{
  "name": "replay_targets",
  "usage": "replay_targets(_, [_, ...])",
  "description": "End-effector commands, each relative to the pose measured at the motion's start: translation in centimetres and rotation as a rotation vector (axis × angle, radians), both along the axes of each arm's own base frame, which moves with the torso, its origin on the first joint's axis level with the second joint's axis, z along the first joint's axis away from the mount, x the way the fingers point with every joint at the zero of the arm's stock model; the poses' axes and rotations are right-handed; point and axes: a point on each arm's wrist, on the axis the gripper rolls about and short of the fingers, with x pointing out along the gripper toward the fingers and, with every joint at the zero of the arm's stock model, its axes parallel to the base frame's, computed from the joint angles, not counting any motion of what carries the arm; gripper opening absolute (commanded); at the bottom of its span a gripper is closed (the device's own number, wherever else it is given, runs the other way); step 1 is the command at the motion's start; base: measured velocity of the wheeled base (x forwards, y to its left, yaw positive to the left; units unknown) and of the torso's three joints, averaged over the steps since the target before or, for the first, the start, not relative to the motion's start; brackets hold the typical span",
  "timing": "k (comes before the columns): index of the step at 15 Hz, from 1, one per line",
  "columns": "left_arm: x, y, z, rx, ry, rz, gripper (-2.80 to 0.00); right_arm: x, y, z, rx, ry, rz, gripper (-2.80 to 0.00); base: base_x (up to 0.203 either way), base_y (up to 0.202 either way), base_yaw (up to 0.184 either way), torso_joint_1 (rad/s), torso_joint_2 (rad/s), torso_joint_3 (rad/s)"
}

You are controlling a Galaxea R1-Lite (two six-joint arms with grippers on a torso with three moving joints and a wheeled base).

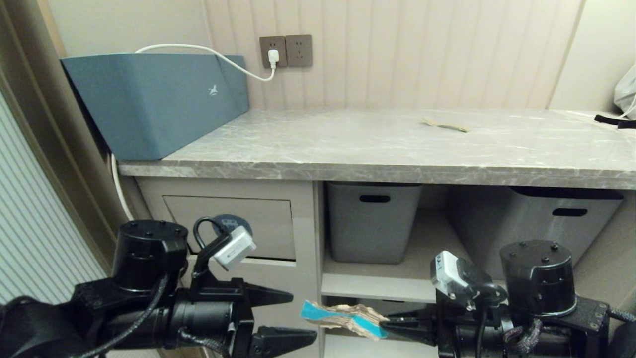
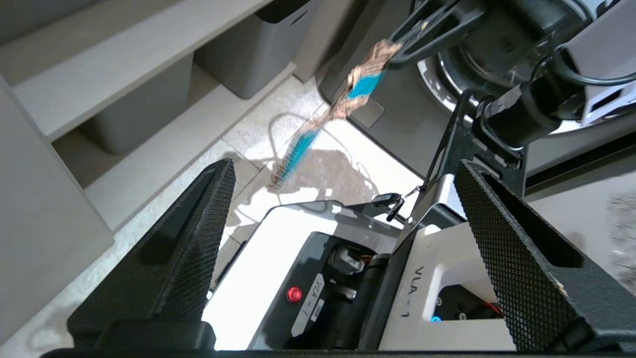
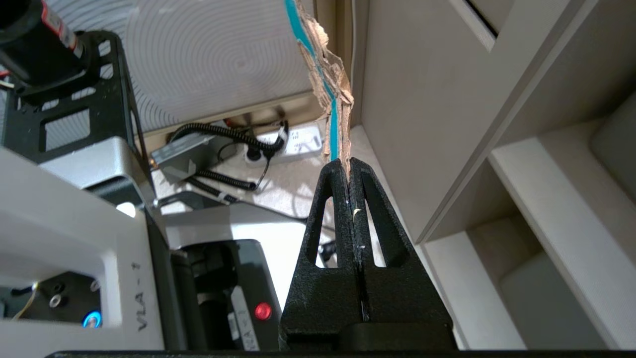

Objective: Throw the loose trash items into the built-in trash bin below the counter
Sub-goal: Hand it to the other hand

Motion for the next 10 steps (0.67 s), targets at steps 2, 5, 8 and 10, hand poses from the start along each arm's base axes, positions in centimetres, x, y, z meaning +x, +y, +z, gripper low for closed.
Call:
replay_targets(2, [0.83,-0.89,-0.99,0.017,0.030,-0.016,0.00,0.16,0.48,-0.09,0.002,-0.002,0.018,-2.80,0.000,0.000,0.000,0.000,0.00,0.000])
replay_targets(5, [1.02,-1.44,-1.15,0.019,0.032,-0.030,0.00,0.12,0.50,0.06,0.005,-0.009,0.022,-2.80,0.000,0.000,0.000,0.000,0.00,0.000])
replay_targets(8, [1.03,-1.59,-1.46,0.027,0.039,-0.035,0.00,-0.17,0.84,0.19,0.010,-0.016,0.039,-2.80,0.000,0.000,0.000,0.000,0.00,0.000])
replay_targets(10, [0.98,-1.69,-1.50,0.029,0.039,-0.039,0.00,-0.34,1.18,0.43,0.029,-0.039,0.052,-2.80,0.000,0.000,0.000,0.000,0.00,0.000])
